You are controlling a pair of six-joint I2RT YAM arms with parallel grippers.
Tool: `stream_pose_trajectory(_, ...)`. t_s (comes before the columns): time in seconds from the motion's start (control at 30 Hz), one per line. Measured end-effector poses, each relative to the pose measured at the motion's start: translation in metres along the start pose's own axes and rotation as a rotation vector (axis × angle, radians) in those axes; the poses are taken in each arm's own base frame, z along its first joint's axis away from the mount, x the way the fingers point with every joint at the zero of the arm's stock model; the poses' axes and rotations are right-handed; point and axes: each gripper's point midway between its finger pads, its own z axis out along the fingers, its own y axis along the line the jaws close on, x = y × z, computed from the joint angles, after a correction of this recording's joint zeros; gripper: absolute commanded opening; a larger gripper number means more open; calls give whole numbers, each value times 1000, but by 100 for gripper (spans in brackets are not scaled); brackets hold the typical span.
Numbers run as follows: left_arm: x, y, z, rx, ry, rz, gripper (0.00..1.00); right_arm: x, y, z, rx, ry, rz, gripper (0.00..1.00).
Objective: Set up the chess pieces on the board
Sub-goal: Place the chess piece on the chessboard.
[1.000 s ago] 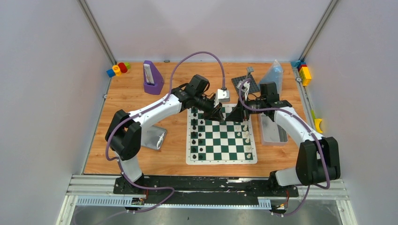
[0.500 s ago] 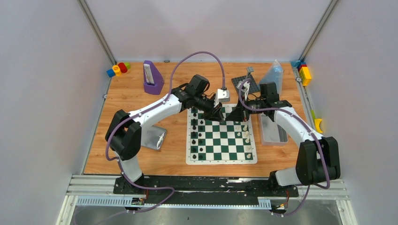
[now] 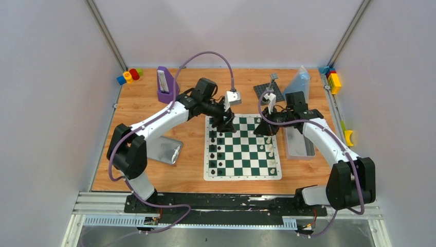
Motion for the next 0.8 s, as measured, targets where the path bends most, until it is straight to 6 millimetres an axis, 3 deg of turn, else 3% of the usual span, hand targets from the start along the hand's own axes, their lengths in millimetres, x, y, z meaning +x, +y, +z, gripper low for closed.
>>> stream_pose_trajectory(0.17, -1, 15, -36, -105, 2, -13, 81, 31, -16, -8, 119, 137, -8, 0)
stream_pose_trajectory(0.33, 2, 21, -57, -167, 17, -39, 81, 57, -20, -6, 175, 252, -51, 0)
stream_pose_trajectory(0.57, 19, 31, -75, -204, 52, -117, 80, 101, -21, 5, 201, 435, -89, 0)
stream_pose_trajectory(0.8, 24, 33, -81, -219, 65, -141, 79, 124, -31, 7, 250, 545, -107, 0)
